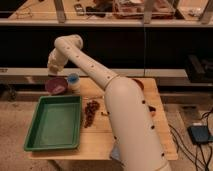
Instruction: Wipe purple bowl with eraser
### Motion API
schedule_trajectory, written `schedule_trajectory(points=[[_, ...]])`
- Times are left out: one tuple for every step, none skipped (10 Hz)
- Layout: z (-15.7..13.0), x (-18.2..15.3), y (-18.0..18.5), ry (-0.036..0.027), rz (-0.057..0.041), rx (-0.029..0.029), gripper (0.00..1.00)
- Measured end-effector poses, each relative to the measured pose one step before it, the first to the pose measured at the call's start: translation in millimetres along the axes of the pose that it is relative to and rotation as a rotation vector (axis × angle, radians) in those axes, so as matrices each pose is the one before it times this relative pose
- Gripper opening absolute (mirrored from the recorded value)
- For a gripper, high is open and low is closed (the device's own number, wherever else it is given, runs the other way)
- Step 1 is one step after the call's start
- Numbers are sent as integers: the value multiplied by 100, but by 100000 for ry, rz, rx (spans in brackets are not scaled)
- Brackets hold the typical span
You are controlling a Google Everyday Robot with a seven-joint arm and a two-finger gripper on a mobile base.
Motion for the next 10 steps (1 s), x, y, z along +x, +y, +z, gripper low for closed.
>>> schedule_trajectory(points=[[334,-199,-665,-1069,-1212,-216,0],[633,-615,-782,-1409,-1202,-496,0],[286,-267,381,-207,461,-1493,0],[285,-234,784,-55,770,-1478,0],[286,-343,525,321,527,-1415,0],[501,-466,150,-175,-181,-924,0],[596,-492,255,-368,-150,-806,0],[401,-198,277,-173,-34,-632,0],[568,-300,-175,-601,-478,-489,0],[391,-323,-345,-753,-446,-195,0]])
